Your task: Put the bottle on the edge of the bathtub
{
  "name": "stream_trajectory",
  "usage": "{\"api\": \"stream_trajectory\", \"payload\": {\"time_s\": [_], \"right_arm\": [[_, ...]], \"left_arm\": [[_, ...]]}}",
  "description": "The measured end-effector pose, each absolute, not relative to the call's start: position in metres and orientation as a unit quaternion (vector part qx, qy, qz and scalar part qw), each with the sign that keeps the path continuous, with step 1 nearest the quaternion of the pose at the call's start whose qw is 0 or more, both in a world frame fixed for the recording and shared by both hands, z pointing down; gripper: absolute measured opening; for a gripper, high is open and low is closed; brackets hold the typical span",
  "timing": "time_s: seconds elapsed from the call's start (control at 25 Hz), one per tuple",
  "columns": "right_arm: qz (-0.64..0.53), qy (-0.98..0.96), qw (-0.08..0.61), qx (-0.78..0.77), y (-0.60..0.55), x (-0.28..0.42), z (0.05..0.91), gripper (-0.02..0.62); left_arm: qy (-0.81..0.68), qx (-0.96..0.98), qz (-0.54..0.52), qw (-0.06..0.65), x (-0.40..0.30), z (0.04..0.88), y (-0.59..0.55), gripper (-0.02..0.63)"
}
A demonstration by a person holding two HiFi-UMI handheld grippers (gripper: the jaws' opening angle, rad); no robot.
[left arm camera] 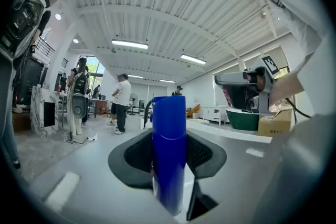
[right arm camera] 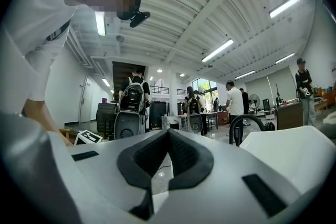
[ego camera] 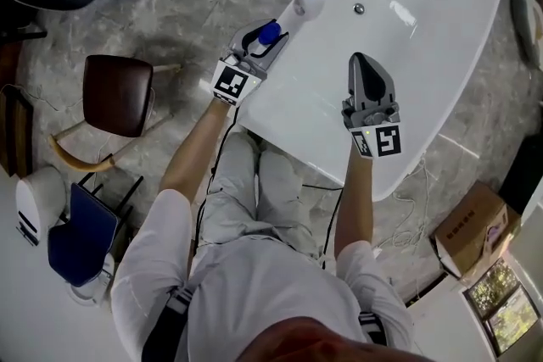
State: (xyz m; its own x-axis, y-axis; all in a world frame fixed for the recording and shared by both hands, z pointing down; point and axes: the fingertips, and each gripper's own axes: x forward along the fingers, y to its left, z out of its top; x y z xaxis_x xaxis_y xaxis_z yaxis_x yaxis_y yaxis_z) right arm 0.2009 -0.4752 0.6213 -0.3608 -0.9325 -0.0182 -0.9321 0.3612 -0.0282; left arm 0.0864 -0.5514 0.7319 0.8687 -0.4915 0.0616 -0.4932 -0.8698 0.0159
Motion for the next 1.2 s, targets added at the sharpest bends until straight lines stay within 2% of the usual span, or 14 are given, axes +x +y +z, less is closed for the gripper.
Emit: {"api": "stream_trajectory", "payload": {"time_s": [0.64,1.16,1.2], "right_arm": [[-0.015,0.815,0.023,-0.579,-0.470,0.211,0.647,0.001],[-0.031,0.815,0.015,-0.579,-0.453,0.209,0.670,0.001],[-0.032,0.816,0.013,-0.578,-0.451,0.209,0.670,0.002]], "left_arm": [[-0.227,0.971,0.076,-0.005,0.107,0.791,-0.539,0.144],[-0.250,0.966,0.067,-0.002,0.105,0.794,-0.539,0.150],[-0.250,0.966,0.070,-0.001,0.105,0.795,-0.538,0.167]]}}
